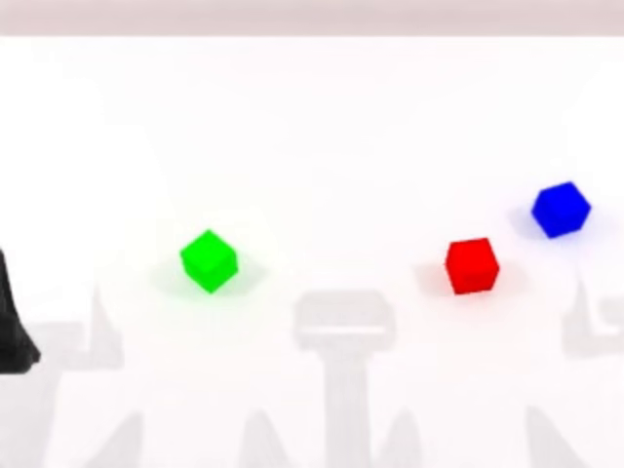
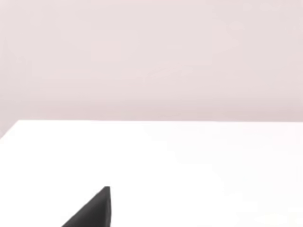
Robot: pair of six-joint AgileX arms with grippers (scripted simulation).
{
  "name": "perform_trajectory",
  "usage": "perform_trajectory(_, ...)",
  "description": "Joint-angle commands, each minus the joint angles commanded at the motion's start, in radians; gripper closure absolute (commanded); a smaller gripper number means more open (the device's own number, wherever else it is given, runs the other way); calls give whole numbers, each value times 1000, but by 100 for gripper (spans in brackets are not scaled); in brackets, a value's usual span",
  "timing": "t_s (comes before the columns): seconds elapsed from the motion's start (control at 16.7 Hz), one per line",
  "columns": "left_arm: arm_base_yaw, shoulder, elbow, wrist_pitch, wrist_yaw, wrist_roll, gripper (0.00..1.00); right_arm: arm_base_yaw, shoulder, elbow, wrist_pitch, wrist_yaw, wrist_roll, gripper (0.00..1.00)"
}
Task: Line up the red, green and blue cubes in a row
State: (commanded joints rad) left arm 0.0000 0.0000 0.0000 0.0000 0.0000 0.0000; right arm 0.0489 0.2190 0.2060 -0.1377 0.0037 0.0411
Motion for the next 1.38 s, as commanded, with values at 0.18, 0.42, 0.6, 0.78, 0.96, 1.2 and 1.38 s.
perform_trajectory(0.18,0,0,0,0,0,0,0,52,242,205,-142,0,34,0)
perform_trajectory(0.42,0,0,0,0,0,0,0,139,652,532,-372,-2,84,0)
perform_trajectory(0.6,0,0,0,0,0,0,0,207,983,790,-554,-4,122,0)
perform_trajectory(0.78,0,0,0,0,0,0,0,270,1299,1036,-724,-5,159,0)
perform_trajectory(0.96,0,0,0,0,0,0,0,322,1571,1247,-868,-4,192,0)
perform_trajectory(1.2,0,0,0,0,0,0,0,369,1813,1441,-996,-3,223,0)
perform_trajectory(1.38,0,0,0,0,0,0,0,383,1884,1500,-1035,-2,233,0)
